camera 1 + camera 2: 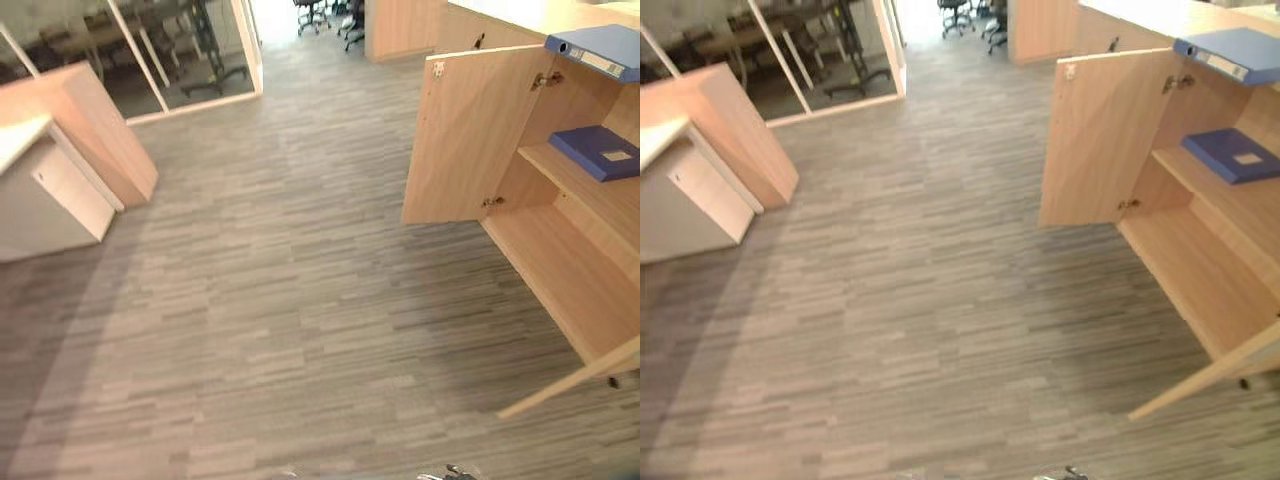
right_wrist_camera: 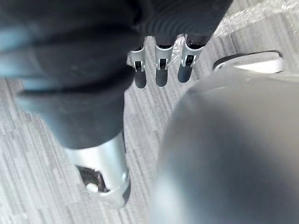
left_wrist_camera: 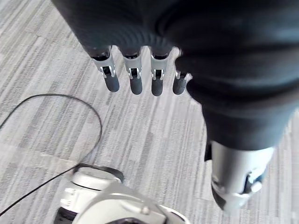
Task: Walk over to the cabinet, pick up the folder, carry it to the office cabinet, place the folder inside the office cabinet, then close the office cabinet door
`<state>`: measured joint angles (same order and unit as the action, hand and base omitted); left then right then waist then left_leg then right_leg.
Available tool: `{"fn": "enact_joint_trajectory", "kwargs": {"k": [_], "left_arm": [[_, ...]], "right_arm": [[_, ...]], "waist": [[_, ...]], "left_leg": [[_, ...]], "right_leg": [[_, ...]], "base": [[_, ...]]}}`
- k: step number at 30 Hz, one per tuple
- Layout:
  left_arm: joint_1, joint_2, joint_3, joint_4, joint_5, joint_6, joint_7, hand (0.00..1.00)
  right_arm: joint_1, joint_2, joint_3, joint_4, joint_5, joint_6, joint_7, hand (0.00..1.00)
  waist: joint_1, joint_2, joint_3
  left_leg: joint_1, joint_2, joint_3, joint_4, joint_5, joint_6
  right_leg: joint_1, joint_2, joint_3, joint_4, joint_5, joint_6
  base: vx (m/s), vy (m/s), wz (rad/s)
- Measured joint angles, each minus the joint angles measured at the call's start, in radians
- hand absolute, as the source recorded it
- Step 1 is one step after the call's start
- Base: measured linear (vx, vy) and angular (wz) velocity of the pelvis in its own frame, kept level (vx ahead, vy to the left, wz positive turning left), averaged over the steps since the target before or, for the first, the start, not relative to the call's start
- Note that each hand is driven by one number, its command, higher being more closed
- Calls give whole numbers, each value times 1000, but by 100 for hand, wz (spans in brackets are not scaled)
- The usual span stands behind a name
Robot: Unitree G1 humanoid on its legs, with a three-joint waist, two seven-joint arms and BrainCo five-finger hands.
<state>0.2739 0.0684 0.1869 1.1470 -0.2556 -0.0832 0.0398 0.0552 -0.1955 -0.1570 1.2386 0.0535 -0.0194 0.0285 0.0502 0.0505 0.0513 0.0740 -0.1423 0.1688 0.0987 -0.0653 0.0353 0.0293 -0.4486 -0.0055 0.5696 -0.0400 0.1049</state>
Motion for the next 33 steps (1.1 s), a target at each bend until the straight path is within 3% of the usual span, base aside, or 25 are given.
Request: {"fn": "enact_joint_trajectory", "kwargs": {"k": [1, 2, 3, 4, 5, 6, 8, 9, 11, 12, 14, 17, 18, 20, 22, 25, 28, 30, 32, 33], "left_arm": [[3, 2, -7, 0, 0, 0, 0, 0], [2, 9, -15, 0, 1, 1, 1, 0], [-1, 14, -34, -14, 1, 4, 2, 0], [-5, 16, -45, -23, 1, 3, 2, 0], [-22, 17, -55, -37, 0, 4, 2, 0], [-47, 17, -59, -40, -1, 3, 2, 0], [-80, 25, -67, -41, 3, 2, 2, 0], [-92, 35, -66, -43, 18, -1, 1, 0], [-94, 40, -63, -45, 36, -2, 1, 0], [-94, 14, -26, -49, 55, 0, 2, 0], [-89, -16, 28, -55, 59, 0, 9, 0], [-79, -40, 116, -95, 1, -2, 18, 0], [-71, -56, 143, -101, -34, -1, 23, 0], [-62, -61, 151, -101, -51, -2, 35, 0], [-56, -63, 148, -106, -50, -2, 43, 0], [-53, -65, 149, -119, -48, -2, 49, 0], [-54, -64, 150, -122, -46, -7, 50, 0], [-55, -67, 155, -122, -54, -13, 53, 0], [-52, -75, 169, -122, -72, -13, 55, 0], [-46, -77, 185, -122, -98, -13, 60, 0]], "right_arm": [[5, -4, -12, -28, -1, -6, -13, 0], [-4, -7, -17, -47, 3, -10, -20, 0], [-22, -6, -17, -48, 5, -9, -24, 0], [-28, -4, -17, -48, 5, -9, -26, 0], [-45, -3, -18, -54, 12, -11, -22, 0], [-57, 4, -17, -65, 30, -13, -23, 0], [-71, 19, -16, -69, 55, -15, -24, 0], [-73, 33, -13, -67, 69, -16, -24, 0], [-63, 42, -12, -64, 86, -16, -30, 0], [-59, 32, -16, -63, 86, -16, -31, 0], [-44, 25, -23, -64, 87, -16, -33, 0], [-11, 51, -56, -65, 87, -13, -32, 0], [-8, 49, -56, -53, 87, -11, -32, 0], [-13, 48, -56, -27, 87, -9, -32, 0], [-15, 47, -56, -12, 86, -6, -32, 0], [-24, 45, -59, 10, 86, -2, -32, 0], [-21, 49, -60, 11, 86, -2, -32, 0], [-12, 51, -58, -1, 87, -3, -32, 0], [2, 54, -56, -27, 88, -3, -32, 0], [14, 63, -57, -41, 89, -4, -33, 0]], "waist": [[-9, 2, -1], [-24, -6, 8], [-32, -2, 18], [-34, 8, 29], [-35, 18, 66], [-37, 21, 97], [-44, 21, 130], [-46, 1, 127], [-54, -27, 115], [-60, 3, 108], [-63, 35, 102], [-59, 21, 105], [-55, 20, 106], [-43, 18, 107], [-29, 14, 108], [-14, 6, 115], [-10, -1, 120], [-9, 0, 118], [-2, 0, 117], [5, -15, 104]], "left_leg": [[28, -19, -10, -25, -12, 19], [64, -36, -13, -50, -24, 36], [90, -27, -27, -57, -24, 37], [105, -16, -34, -60, -26, 39], [139, 15, -45, -61, -38, 45], [161, 49, -45, -62, -48, 43], [183, 84, -50, -63, -68, 28], [186, 87, -52, -59, -90, 10], [199, 90, -71, -48, -125, 2], [205, 137, -74, -16, -170, -22], [202, 201, -75, 55, -198, -51], [45, 299, -64, 500, -181, -93], [-60, 356, -54, 760, -172, -106], [-111, 387, -20, 885, -173, -104], [-167, 388, 15, 899, -176, -100], [-242, 334, -13, 758, -189, -96], [-270, 244, -180, 424, -179, -113], [-298, 216, -342, 188, -118, -119], [-303, 216, -397, 119, -72, -129], [-298, 198, -395, 129, 34, -153]], "right_leg": [[-54, -37, -35, 128, 18, -73], [-119, -61, -66, 273, -31, -67], [-151, -47, -137, 335, -114, -35], [-161, -26, -185, 348, -155, -28], [-181, 42, -252, 338, -226, -18], [-218, 127, -286, 286, -258, -24], [-271, 219, -325, 130, -249, -30], [-284, 244, -327, -25, -192, -63], [-284, 243, -331, -75, -93, -140], [-257, 281, -363, -85, -99, -149], [-196, 348, -404, -151, -114, -155], [-44, 441, -434, -308, -107, -162], [19, 489, -418, -368, -103, -177], [73, 518, -377, -410, -97, -186], [124, 527, -323, -455, -97, -186], [192, 507, -222, -497, -94, -179], [245, 468, -147, -534, -110, -146], [268, 454, -106, -547, -140, -103], [278, 442, -76, -538, -165, -71], [278, 412, -43, -525, -186, -38]], "base": [[228, 151, 12], [251, 127, 19], [230, 90, 15], [129, -4, 7], [109, -98, 0], [95, -128, -1], [60, -191, 12], [31, -211, 21], [130, -246, 22], [263, -291, 20], [356, -305, 26], [400, -315, 14], [309, -170, -26], [374, -103, -73], [409, -39, -95], [400, 34, -97], [344, 130, -78], [419, 273, -47], [426, 315, -55], [474, 397, -85]]}}
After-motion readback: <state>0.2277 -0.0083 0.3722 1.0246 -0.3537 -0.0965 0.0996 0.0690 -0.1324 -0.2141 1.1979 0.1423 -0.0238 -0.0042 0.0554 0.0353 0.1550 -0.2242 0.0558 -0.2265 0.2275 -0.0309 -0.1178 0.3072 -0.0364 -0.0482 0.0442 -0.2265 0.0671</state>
